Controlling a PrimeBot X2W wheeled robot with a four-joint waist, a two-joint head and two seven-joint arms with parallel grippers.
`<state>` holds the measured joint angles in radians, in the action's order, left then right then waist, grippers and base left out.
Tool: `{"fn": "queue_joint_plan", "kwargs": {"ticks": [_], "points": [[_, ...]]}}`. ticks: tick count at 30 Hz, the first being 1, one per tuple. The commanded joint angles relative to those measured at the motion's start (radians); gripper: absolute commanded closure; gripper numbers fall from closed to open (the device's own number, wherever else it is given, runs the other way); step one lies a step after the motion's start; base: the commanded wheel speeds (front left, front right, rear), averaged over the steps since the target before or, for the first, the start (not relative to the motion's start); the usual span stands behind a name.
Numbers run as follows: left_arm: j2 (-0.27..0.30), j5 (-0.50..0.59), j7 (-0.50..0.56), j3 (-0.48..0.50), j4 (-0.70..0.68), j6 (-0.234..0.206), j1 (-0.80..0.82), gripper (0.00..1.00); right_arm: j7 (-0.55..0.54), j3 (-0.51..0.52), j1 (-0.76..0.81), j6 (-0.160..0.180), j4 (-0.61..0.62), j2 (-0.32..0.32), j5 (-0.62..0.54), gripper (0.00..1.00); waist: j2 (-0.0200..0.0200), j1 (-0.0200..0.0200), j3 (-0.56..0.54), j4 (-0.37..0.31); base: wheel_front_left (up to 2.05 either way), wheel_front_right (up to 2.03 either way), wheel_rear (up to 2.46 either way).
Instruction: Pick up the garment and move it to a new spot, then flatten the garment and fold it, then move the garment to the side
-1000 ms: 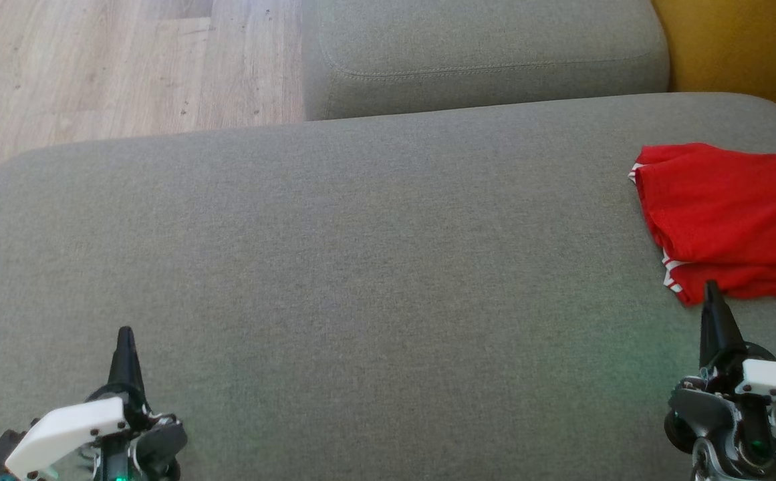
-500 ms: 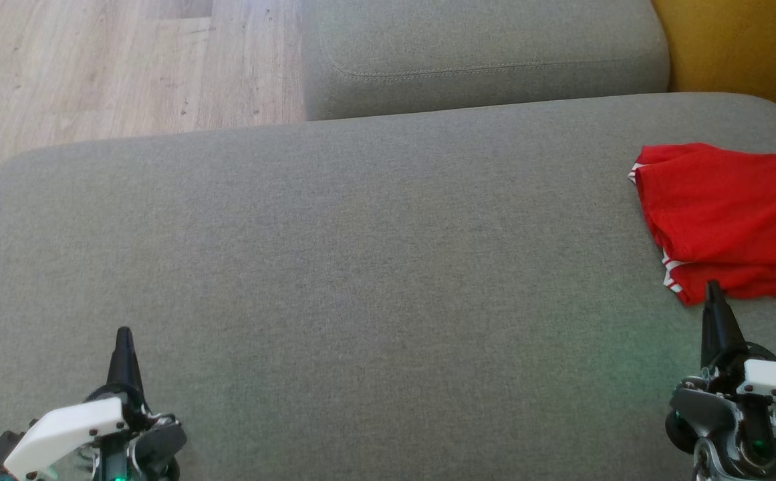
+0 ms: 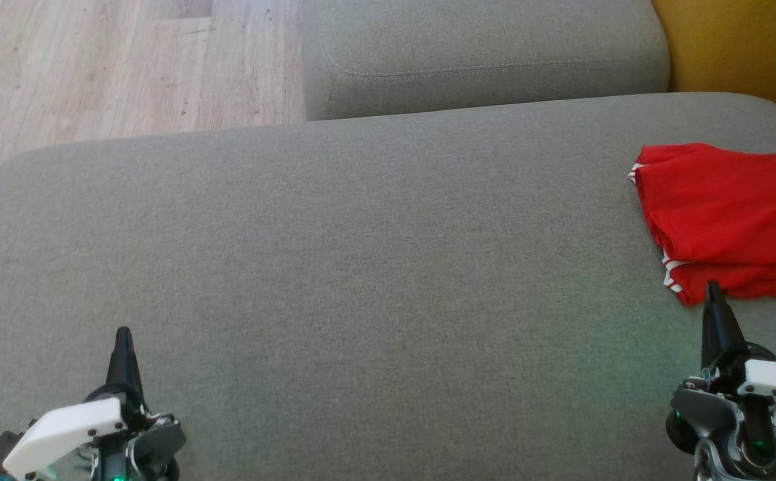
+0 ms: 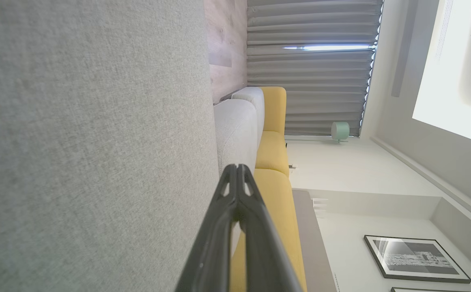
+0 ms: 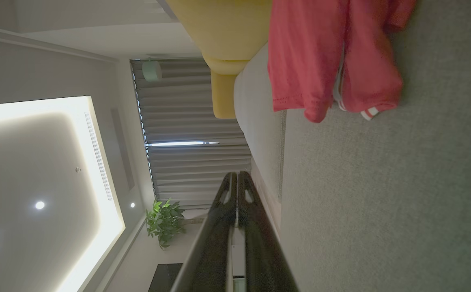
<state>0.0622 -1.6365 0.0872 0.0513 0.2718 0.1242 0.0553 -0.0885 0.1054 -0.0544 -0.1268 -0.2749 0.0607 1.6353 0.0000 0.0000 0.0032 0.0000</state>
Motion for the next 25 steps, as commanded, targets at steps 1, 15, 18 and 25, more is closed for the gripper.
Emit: {"fn": "queue_joint_plan", "kwargs": {"ticks": [1,15,18,25], "points": [[0.007,0.006,0.005,0.036,-0.028,0.007,0.05,1.0,-0.004,-0.017,-0.051,-0.004,0.032,0.008,-0.006,1.0,0.0,0.0,0.0,0.0,0.0,0.0,0.0],[0.004,0.01,0.008,0.041,-0.028,0.007,0.051,1.0,-0.008,-0.013,-0.052,-0.004,0.031,0.005,-0.009,1.0,0.0,0.0,0.0,0.0,0.0,0.0,0.0],[0.003,0.01,0.009,0.041,-0.028,0.007,0.051,1.0,-0.008,-0.012,-0.052,-0.004,0.031,0.004,-0.01,1.0,0.0,0.0,0.0,0.0,0.0,0.0,0.0],[0.002,0.012,0.011,0.043,-0.028,0.007,0.051,1.0,-0.01,-0.01,-0.052,-0.004,0.031,0.003,-0.012,1.0,0.0,0.0,0.0,0.0,0.0,0.0,0.0]]}}
